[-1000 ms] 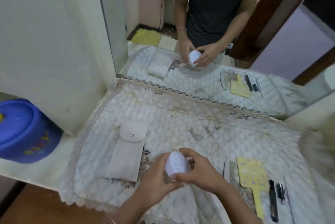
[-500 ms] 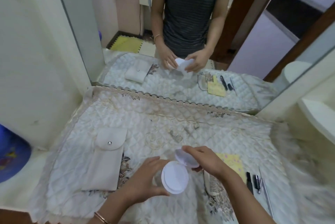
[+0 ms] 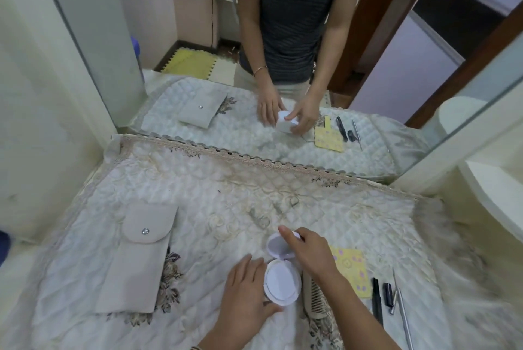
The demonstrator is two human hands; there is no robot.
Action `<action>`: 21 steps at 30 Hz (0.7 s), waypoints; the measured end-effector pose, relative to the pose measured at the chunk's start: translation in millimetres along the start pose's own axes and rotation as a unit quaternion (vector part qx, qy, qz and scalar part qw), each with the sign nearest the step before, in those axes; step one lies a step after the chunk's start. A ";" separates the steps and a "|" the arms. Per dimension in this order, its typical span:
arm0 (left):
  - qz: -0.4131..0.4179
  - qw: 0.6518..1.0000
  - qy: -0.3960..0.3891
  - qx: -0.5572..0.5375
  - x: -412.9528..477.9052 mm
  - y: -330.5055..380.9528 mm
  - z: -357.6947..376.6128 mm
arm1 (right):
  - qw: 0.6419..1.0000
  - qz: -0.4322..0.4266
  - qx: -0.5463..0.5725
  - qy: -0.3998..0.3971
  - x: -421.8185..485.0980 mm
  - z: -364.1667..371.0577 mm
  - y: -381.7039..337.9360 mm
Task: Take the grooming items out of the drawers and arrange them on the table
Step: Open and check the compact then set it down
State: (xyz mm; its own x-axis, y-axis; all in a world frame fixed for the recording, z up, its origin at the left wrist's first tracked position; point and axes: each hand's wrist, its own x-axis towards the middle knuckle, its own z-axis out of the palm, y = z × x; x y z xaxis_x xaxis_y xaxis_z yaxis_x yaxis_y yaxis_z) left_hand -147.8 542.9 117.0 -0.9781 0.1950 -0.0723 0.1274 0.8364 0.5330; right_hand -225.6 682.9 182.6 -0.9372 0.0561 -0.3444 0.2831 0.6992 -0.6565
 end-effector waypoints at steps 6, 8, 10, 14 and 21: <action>-0.006 0.999 -0.028 0.021 0.7 -0.2 1.8 | 0.999 -0.018 0.013 -0.024 -4.1 1.1 13.1; -0.012 0.999 -0.047 0.021 0.0 1.4 0.5 | 0.999 -0.021 0.016 -0.029 -5.6 0.1 15.7; -0.020 0.997 -0.062 0.032 -0.5 2.0 -3.0 | 0.999 -0.026 0.007 -0.026 -7.7 -1.5 17.1; -0.018 0.998 -0.010 0.059 -11.2 -15.1 -21.0 | 0.993 -0.092 -0.037 0.068 -10.1 -6.1 10.0; -0.183 0.974 0.134 0.028 -52.6 -81.6 -80.3 | 0.961 -0.258 -0.065 0.076 -23.3 31.8 -44.5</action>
State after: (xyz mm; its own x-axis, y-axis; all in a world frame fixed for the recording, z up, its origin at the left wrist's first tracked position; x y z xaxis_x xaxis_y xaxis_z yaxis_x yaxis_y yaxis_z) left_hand -119.9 423.3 145.0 -0.9665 -0.2557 -0.0234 -0.2368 0.8528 0.4655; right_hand -209.8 627.8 198.5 -0.9678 -0.2247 0.1131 -0.2455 0.7448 -0.6205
